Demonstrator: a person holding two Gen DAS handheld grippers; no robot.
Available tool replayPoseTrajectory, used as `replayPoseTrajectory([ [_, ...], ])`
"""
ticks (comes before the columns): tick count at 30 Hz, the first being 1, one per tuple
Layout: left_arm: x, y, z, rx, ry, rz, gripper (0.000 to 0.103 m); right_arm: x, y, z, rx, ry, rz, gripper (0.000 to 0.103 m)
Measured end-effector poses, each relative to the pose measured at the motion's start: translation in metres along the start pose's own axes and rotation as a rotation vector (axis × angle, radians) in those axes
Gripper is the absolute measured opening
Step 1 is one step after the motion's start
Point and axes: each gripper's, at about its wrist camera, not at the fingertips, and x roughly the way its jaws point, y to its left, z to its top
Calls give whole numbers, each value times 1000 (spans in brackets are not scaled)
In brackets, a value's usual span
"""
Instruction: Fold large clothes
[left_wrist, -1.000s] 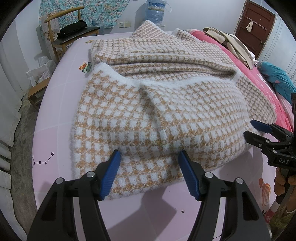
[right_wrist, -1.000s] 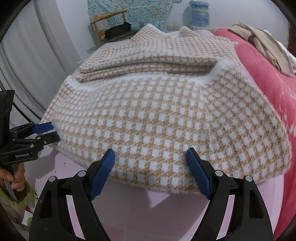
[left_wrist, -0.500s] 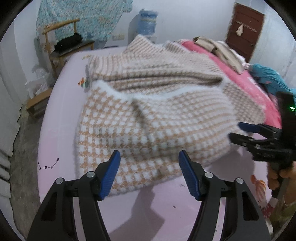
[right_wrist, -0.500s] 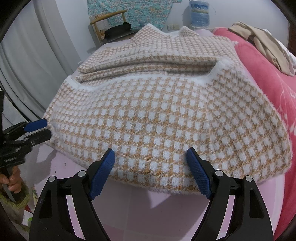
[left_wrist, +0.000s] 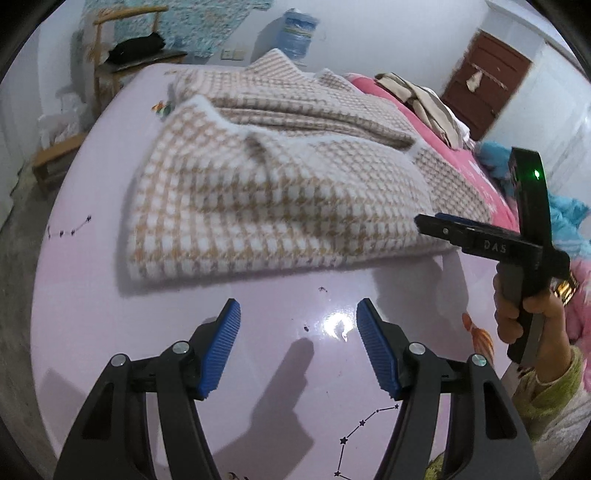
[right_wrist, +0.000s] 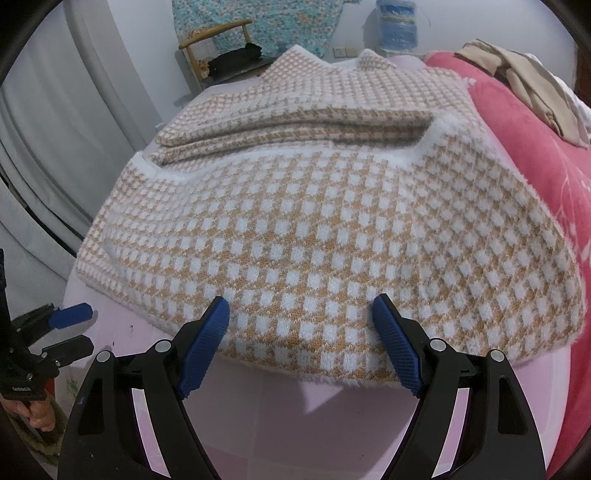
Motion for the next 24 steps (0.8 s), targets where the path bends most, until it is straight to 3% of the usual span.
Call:
replayPoseTrajectory([
  [12,5,25,4,-110,-63,4,64,1,1,0,1,4,-1,77],
  [20,5,47,12,-197,-123,-56,64,1,0,0,0,5,1,77],
  [24,2,53,11,-248,-150,-120,65,1,0,0,2,4,3,77],
])
